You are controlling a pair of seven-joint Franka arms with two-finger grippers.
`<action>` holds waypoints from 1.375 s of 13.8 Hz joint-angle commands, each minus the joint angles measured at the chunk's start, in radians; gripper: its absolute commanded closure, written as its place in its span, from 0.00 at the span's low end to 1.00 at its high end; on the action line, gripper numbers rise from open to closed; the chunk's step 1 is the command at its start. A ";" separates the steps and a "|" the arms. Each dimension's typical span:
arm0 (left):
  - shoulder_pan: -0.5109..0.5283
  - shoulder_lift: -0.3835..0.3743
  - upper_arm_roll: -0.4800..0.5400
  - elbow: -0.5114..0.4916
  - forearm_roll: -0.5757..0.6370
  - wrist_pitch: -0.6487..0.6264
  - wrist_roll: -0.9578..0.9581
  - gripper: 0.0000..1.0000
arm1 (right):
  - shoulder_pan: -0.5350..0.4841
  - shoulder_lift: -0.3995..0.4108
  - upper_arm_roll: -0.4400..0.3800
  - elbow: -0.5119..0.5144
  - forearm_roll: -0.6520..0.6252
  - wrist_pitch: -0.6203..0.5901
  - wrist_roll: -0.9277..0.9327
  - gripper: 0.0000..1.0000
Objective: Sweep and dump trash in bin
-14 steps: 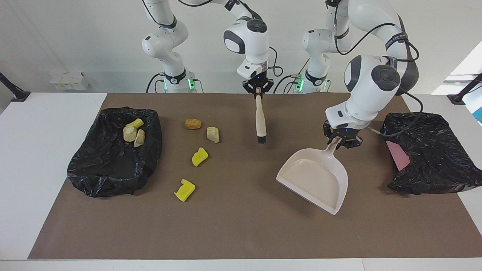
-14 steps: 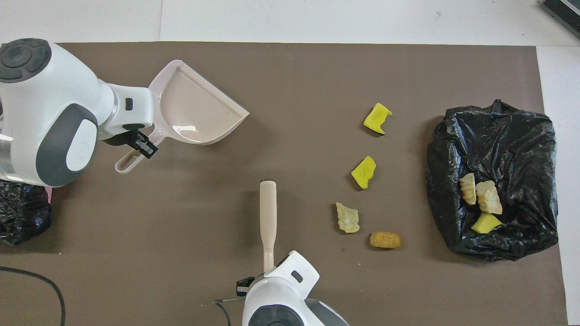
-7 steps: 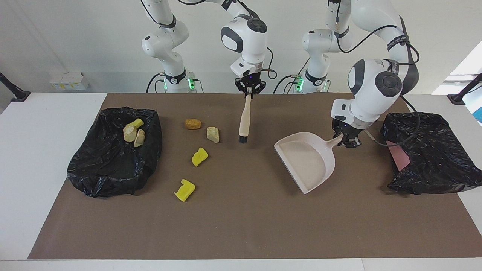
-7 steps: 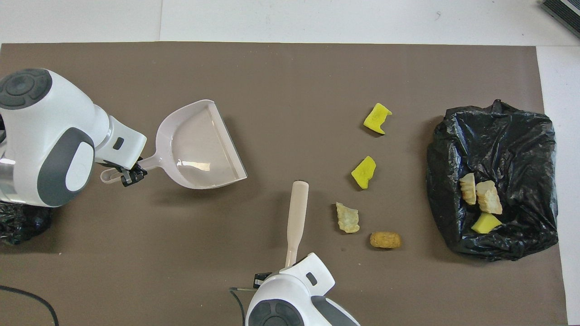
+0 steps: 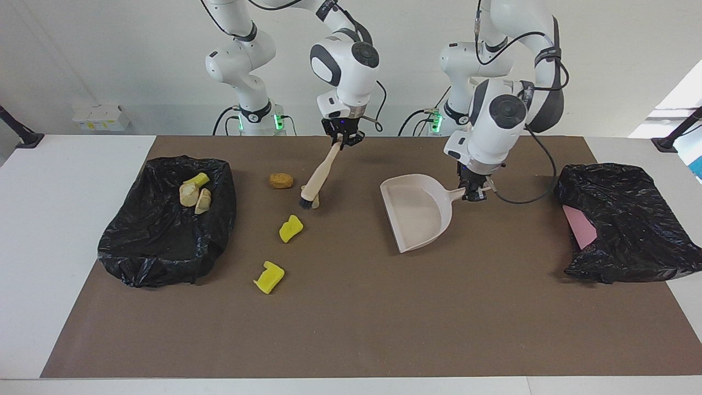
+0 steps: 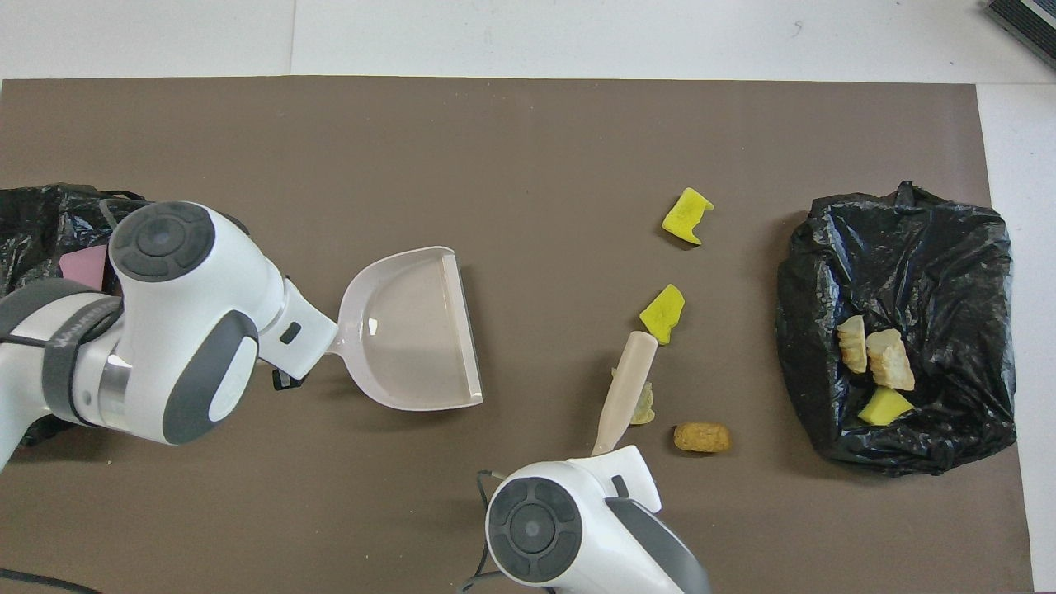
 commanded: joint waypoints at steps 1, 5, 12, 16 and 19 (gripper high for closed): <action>-0.101 -0.040 0.014 -0.053 0.049 0.032 -0.076 1.00 | -0.062 -0.015 0.010 -0.009 -0.046 -0.116 0.035 1.00; -0.180 -0.040 0.013 -0.104 0.063 0.095 -0.109 1.00 | -0.143 -0.037 0.017 -0.037 -0.050 -0.199 0.099 1.00; -0.260 -0.053 0.011 -0.158 0.063 0.160 -0.234 1.00 | -0.139 -0.172 0.019 -0.259 0.074 -0.057 0.211 1.00; -0.258 -0.051 0.011 -0.156 0.062 0.166 -0.233 1.00 | -0.108 -0.159 0.020 -0.318 0.084 0.072 0.219 1.00; -0.254 -0.048 0.011 -0.158 0.062 0.172 -0.230 1.00 | -0.142 -0.115 0.020 -0.304 0.084 0.181 0.171 1.00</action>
